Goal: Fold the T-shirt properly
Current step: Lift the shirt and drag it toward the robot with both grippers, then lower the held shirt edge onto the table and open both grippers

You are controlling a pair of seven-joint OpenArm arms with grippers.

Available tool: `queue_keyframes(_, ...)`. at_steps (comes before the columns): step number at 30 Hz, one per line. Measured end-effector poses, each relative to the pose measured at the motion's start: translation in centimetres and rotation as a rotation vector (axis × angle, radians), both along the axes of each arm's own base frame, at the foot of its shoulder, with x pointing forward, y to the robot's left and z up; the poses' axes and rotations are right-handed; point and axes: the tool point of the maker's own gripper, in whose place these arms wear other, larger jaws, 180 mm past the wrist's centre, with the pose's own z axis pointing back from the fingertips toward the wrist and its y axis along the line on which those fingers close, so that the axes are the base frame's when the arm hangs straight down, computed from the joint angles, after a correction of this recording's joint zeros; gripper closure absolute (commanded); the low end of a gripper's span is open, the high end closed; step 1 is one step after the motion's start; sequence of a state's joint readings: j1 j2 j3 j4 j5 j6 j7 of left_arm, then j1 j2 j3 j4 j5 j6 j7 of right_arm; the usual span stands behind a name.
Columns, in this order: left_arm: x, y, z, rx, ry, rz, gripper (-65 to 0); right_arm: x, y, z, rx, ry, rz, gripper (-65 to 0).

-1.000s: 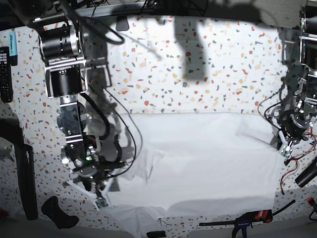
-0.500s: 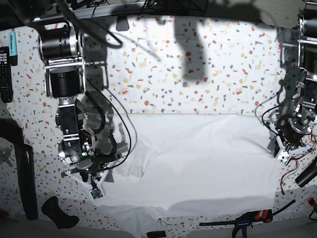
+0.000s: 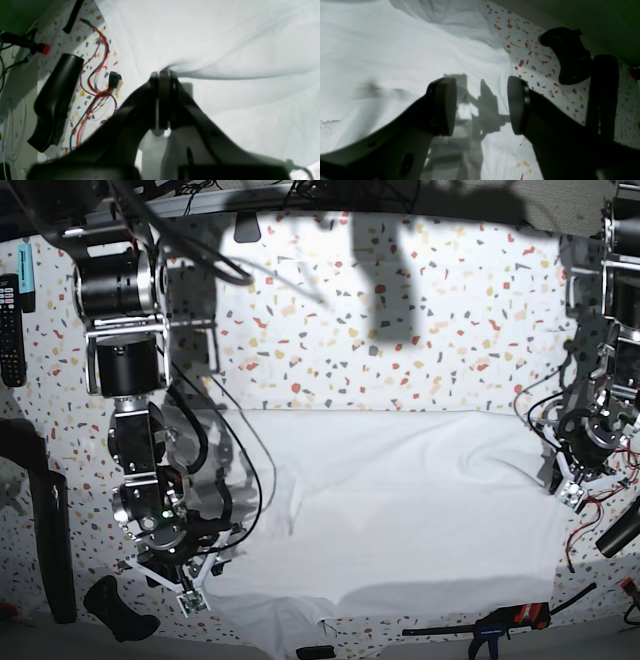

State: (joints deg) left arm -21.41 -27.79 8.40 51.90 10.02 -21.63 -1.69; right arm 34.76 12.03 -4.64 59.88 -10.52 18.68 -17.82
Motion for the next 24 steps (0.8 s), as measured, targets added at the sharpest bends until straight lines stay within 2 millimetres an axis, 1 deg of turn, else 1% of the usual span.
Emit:
queue_keyframes(4,0.0,0.0,0.0,0.000,0.000,0.000,0.0,-0.3,0.0,-0.7,0.029,0.040,-0.012,-32.1)
queue_keyframes(11,0.0,0.1,0.0,0.002,-0.002,0.002,0.0,-0.3,-0.1,-0.7,0.027,0.045,-0.015,-32.1)
queue_keyframes(12,0.1,0.5,0.1,0.034,-0.012,0.012,-2.3,-0.4,-0.1,-0.9,0.025,0.053,-0.018,-32.1)
queue_keyframes(14,0.5,1.6,0.6,0.103,-0.048,0.055,-15.7,-0.4,0.1,-0.9,0.047,0.058,-0.017,-32.1)
queue_keyframes(15,0.6,2.2,1.0,0.123,-0.070,0.081,-19.8,-0.4,0.3,-0.9,0.081,0.058,-0.014,-32.1)
queue_keyframes(16,0.8,2.7,1.4,0.140,-0.083,0.097,-21.1,-0.4,0.6,-0.9,0.120,0.061,-0.010,-32.1)
queue_keyframes(17,1.0,3.1,1.8,0.139,-0.091,0.110,-21.1,-0.4,0.8,-0.9,0.148,0.062,-0.007,-32.1)
queue_keyframes(20,1.6,3.6,2.7,0.068,-0.098,0.158,-21.1,-0.7,1.2,-1.2,0.204,0.090,-0.008,-32.1)
queue_keyframes(23,2.0,3.9,2.9,0.013,-0.070,0.203,-21.1,-1.2,1.0,-2.2,0.207,0.151,-0.024,-32.1)
queue_keyframes(24,2.0,3.5,2.5,-0.031,-0.036,0.205,-21.1,-1.3,0.8,-2.4,0.202,0.168,-0.030,-32.1)
